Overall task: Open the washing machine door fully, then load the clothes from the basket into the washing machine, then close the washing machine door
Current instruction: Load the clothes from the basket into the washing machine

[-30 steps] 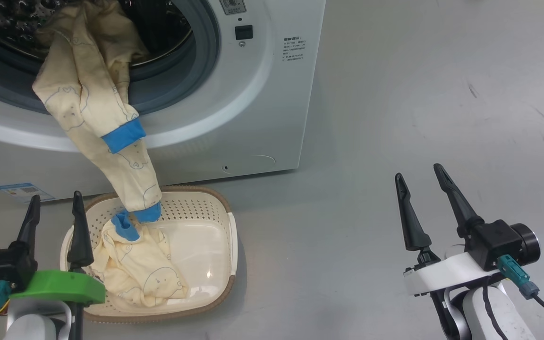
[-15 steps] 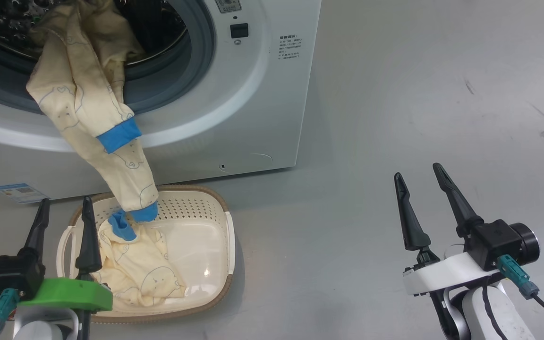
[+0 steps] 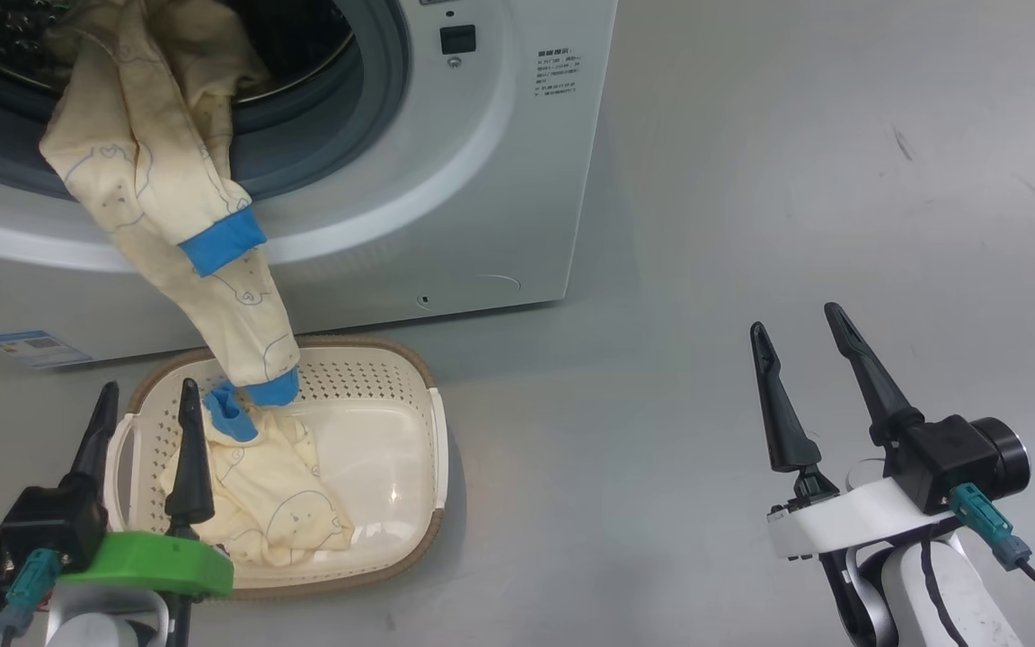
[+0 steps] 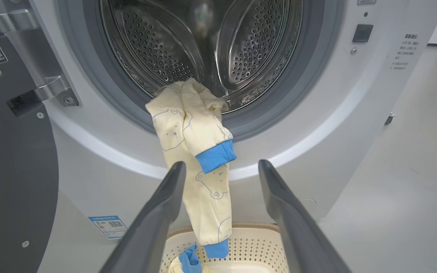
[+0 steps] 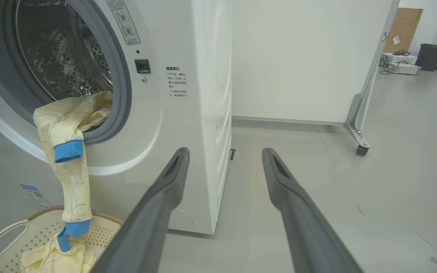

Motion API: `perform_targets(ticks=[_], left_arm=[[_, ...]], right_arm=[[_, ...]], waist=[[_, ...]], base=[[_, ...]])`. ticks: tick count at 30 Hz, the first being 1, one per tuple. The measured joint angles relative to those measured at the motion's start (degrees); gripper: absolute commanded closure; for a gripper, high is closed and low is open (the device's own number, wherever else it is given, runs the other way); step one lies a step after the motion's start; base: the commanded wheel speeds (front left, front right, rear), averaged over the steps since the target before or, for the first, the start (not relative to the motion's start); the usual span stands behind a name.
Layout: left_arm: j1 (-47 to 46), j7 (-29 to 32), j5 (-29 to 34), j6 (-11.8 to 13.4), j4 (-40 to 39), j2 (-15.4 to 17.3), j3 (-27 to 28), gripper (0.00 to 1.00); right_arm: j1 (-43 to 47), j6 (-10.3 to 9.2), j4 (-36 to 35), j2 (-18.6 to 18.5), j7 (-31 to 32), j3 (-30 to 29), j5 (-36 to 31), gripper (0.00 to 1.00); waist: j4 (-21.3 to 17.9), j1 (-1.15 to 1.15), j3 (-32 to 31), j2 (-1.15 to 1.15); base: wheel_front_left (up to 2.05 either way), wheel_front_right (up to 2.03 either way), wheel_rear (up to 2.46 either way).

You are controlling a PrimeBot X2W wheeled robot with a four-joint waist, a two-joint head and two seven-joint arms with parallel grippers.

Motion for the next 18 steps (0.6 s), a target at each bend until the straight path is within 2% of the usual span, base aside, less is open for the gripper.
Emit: perform_targets(ticks=[9,18], left_arm=[[-1.3,2.6,-1.1,0.2,3.6,-0.1,-1.7,0.0],[-10.1,5.8,-1.6,0.1,9.1,-0.1,-2.6,0.0]], right_arm=[[-0.8,0.52,-1.4,0.1,0.0,1.0,-0.6,0.0],[-5.2,1.01,-3.4,0.2,0.0,2.4,-1.5,0.0]], waist=[[0.0,0.0,3.8,0.0],[-1.0,0.0,9.4,0.0]], base=[[0.0,0.0,0.0],[0.0,0.0,0.0]])
